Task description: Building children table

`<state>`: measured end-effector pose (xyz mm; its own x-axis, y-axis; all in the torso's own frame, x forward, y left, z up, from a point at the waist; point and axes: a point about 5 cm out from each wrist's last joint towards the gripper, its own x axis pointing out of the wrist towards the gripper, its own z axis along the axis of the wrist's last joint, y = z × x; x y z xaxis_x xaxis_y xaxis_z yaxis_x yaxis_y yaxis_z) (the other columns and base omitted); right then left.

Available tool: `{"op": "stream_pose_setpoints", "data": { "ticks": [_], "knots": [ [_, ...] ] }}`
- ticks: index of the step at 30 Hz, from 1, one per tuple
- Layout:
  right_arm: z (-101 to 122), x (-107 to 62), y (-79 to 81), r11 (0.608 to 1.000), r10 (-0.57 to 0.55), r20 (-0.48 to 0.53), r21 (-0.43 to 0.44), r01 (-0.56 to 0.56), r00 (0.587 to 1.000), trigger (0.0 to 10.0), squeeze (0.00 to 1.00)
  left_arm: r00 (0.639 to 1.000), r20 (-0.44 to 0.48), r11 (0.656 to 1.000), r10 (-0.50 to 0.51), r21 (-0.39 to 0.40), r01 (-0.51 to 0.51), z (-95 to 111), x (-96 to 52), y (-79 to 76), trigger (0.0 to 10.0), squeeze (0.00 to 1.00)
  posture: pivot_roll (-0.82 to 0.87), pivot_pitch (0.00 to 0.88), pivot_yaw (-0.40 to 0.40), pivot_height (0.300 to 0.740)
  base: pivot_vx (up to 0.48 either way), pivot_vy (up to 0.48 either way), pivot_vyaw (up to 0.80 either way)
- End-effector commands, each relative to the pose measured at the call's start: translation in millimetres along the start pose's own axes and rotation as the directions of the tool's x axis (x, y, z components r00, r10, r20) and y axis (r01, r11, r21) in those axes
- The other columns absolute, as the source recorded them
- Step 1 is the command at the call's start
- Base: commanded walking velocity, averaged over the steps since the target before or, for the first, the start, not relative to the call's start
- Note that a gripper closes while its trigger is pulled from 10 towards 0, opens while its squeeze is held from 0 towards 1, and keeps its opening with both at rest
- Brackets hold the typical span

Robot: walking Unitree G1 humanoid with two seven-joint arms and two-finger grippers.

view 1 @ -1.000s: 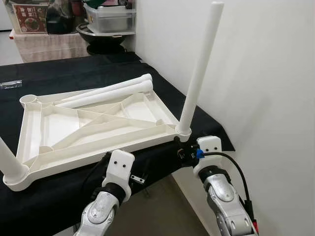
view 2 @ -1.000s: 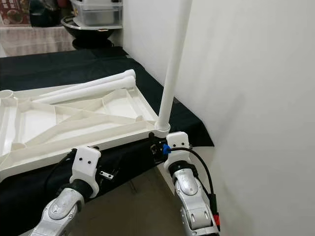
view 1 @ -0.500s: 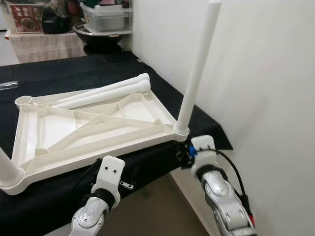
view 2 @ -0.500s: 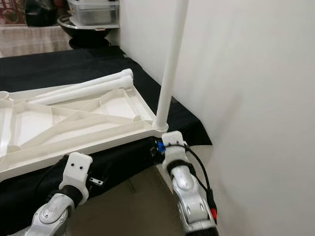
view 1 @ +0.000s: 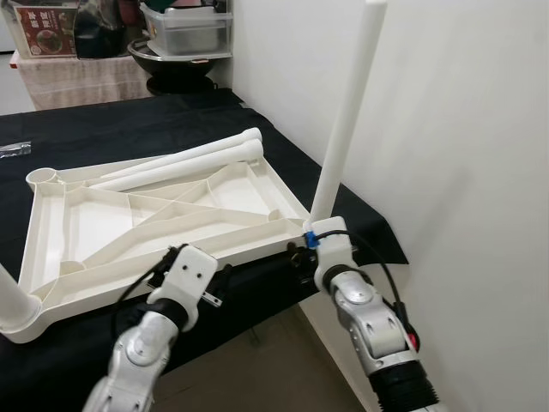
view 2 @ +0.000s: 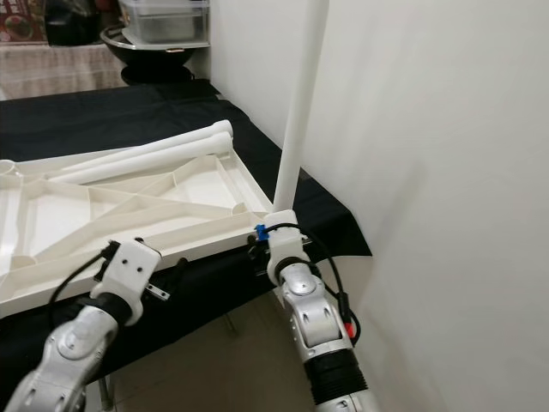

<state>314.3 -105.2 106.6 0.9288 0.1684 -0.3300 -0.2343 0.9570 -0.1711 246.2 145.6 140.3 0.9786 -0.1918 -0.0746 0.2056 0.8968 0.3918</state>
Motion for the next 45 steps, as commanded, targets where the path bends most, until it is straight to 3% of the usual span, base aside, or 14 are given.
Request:
{"op": "stream_pose_setpoints", "data": {
  "ticks": [1,4,8,16,21,24,26,31,35,36,37,40,45],
  "knots": [
    [4.2,0.4,-0.8,1.000,0.014,-0.010,-0.003,-0.014,1.000,10.0,0.00,0.999,-0.047,1.000,-0.015,0.017,0.016,-9.8,-1.2,-1.0,10.0,0.00,0.04,0.000,-0.088,0.740,0.000,0.000,0.00],
    [5.2,0.7,0.4,0.999,0.038,-0.026,0.020,-0.037,0.999,10.0,0.00,0.996,-0.088,0.999,-0.014,0.035,0.017,-17.1,-2.3,0.0,10.0,0.00,0.04,0.000,-0.089,0.740,0.000,0.000,0.00],
    [13.6,-0.7,4.9,0.986,0.145,-0.021,0.086,-0.143,0.989,10.0,0.00,0.999,-0.038,1.000,-0.023,0.008,0.024,-6.5,-1.2,1.3,10.0,0.00,0.04,0.000,-0.091,0.740,0.000,0.000,0.00],
    [6.3,-2.7,-3.3,0.992,0.122,-0.027,0.030,-0.121,0.992,10.0,0.00,0.998,-0.055,1.000,-0.020,0.000,0.020,-9.5,-3.5,-7.4,10.0,0.00,0.03,0.000,-0.091,0.740,0.000,0.000,0.00],
    [15.2,-0.6,-0.7,0.994,0.103,-0.017,0.025,-0.103,0.995,10.0,0.00,0.997,-0.078,0.999,0.012,0.050,-0.009,-12.1,4.1,8.8,10.0,0.00,0.04,0.011,-0.090,0.740,0.000,0.000,0.00],
    [20.8,4.1,0.0,0.996,0.086,-0.031,0.011,-0.086,0.996,10.0,0.00,0.998,-0.057,0.995,-0.009,0.096,0.015,-6.4,17.7,22.9,10.0,0.00,0.04,0.024,-0.096,0.740,0.000,0.000,0.00],
    [20.8,4.1,0.0,0.996,0.086,-0.031,0.011,-0.086,0.996,10.0,0.00,0.998,-0.057,0.995,-0.009,0.096,0.015,-6.4,17.7,22.9,10.0,0.00,0.04,0.024,-0.096,0.740,0.000,0.000,0.00],
    [32.0,7.6,-4.7,0.998,0.063,-0.037,-0.003,-0.063,0.997,10.0,0.00,0.994,-0.074,0.989,-0.078,0.123,0.087,-4.7,40.0,41.2,10.0,0.00,0.04,0.063,-0.090,0.740,0.000,0.000,0.00],
    [33.5,7.5,-5.5,0.997,0.067,-0.045,-0.021,-0.068,0.997,10.0,0.00,0.991,-0.093,0.985,-0.094,0.134,0.107,-6.4,47.2,44.8,10.0,0.00,0.04,0.073,-0.088,0.740,0.000,0.000,0.00],
    [33.9,5.0,-5.5,0.995,0.084,-0.068,-0.048,-0.088,0.994,10.0,0.00,0.987,-0.124,0.974,-0.098,0.192,0.121,-9.7,59.2,53.4,10.0,0.00,0.04,0.102,-0.081,0.740,0.000,0.000,0.00],
    [34.1,3.7,-5.5,0.994,0.088,-0.072,-0.053,-0.092,0.994,10.0,0.00,0.987,-0.129,0.969,-0.095,0.217,0.122,-10.2,61.8,56.5,10.0,0.00,0.04,0.104,-0.081,0.740,0.000,0.000,0.00],
    [34.5,2.4,-6.6,0.993,0.092,-0.085,-0.067,-0.098,0.992,10.0,0.00,0.987,-0.142,0.967,-0.077,0.232,0.108,-11.0,66.8,65.2,10.0,0.00,0.04,0.115,-0.080,0.740,0.000,0.000,0.00],
    [35.5,0.4,-11.3,0.991,0.094,-0.116,-0.083,-0.104,0.989,10.0,0.00,0.985,-0.163,0.933,-0.052,0.343,0.106,-10.3,72.3,86.0,10.0,0.00,0.04,0.131,-0.077,0.740,0.000,0.000,0.00]
  ]
}}
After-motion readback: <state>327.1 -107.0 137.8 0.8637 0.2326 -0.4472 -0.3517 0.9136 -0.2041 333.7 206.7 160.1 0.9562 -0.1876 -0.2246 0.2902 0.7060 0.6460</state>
